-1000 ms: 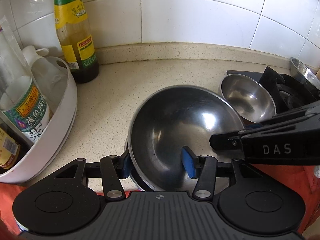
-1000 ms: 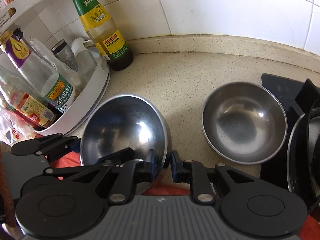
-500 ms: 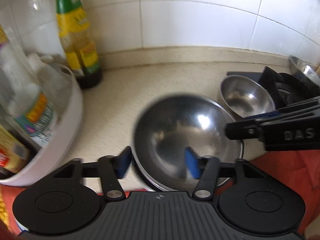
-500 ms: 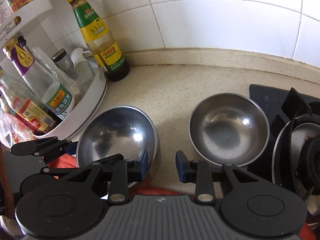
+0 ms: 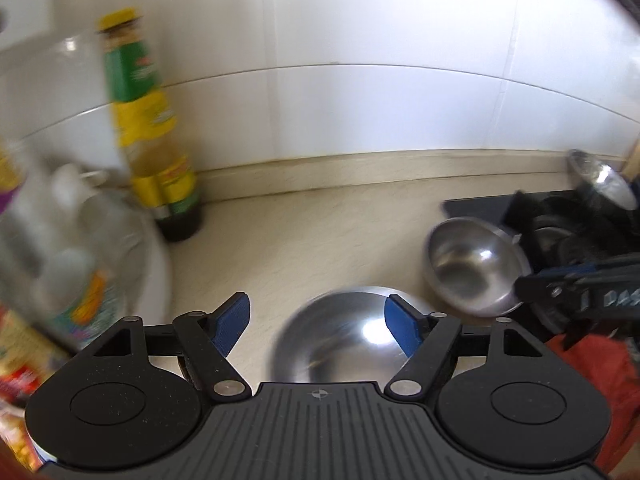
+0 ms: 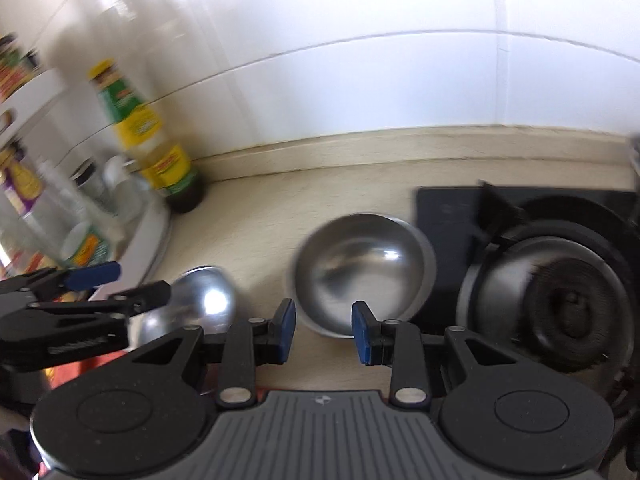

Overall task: Organize plates and bowls
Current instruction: 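Carry the held steel bowl over the other steel bowl and lower it in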

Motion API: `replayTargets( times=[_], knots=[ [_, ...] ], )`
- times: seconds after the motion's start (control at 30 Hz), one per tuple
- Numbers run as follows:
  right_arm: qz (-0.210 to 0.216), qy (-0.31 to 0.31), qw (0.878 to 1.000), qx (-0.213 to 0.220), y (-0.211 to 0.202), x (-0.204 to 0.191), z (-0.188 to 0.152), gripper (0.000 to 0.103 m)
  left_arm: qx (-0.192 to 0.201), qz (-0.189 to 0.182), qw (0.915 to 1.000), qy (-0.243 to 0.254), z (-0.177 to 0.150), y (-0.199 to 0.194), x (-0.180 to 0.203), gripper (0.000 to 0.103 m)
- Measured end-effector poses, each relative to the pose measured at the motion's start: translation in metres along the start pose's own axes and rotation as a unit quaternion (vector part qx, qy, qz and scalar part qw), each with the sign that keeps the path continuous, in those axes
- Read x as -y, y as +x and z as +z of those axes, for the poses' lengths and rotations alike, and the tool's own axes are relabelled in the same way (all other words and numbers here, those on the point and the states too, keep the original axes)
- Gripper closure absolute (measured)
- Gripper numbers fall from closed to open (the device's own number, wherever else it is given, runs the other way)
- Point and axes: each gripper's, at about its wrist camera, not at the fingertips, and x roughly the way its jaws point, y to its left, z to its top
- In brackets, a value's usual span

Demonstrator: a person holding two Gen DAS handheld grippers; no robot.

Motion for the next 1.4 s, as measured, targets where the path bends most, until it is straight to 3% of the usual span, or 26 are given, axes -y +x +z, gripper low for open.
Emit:
replayTargets(
  times=[0.13,0.37,0.57,0.67,0.73,1.0,1.4],
  knots=[
    [-0.004,0.035,0.999,-0.014,0.008,0.024,-0.002,0.072,-0.026,-0.028,0.9990,0.025,0.018,0.027,0.027,0.023],
    [-0.003,0.071,0.997,-0.019,0.023,0.052,0.005,0.072,-0.060,-0.024,0.9951,0.075,0.034,0.072,0.060,0.024],
    [0.007,0.076,0.996,-0.039,0.044,0.057,0.010,0.073,-0.090,-0.027,0.9913,0.092,0.036,0.102,0.069,0.039],
    [0.010,0.070,0.997,-0.043,0.054,0.056,0.010,0.082,-0.106,-0.026,0.9882,0.108,0.034,0.116,0.074,0.045],
    [0.015,0.071,0.996,-0.044,0.056,0.057,0.013,0.083,-0.117,-0.028,0.9857,0.118,0.032,0.124,0.077,0.048],
    [0.027,0.073,0.996,-0.047,0.060,0.058,0.017,0.084,-0.117,-0.052,0.9827,0.134,0.032,0.130,0.086,0.052],
    [0.038,0.074,0.996,-0.031,0.049,0.056,0.018,0.084,-0.095,-0.050,0.9856,0.131,0.041,0.114,0.085,0.053]
  ],
)
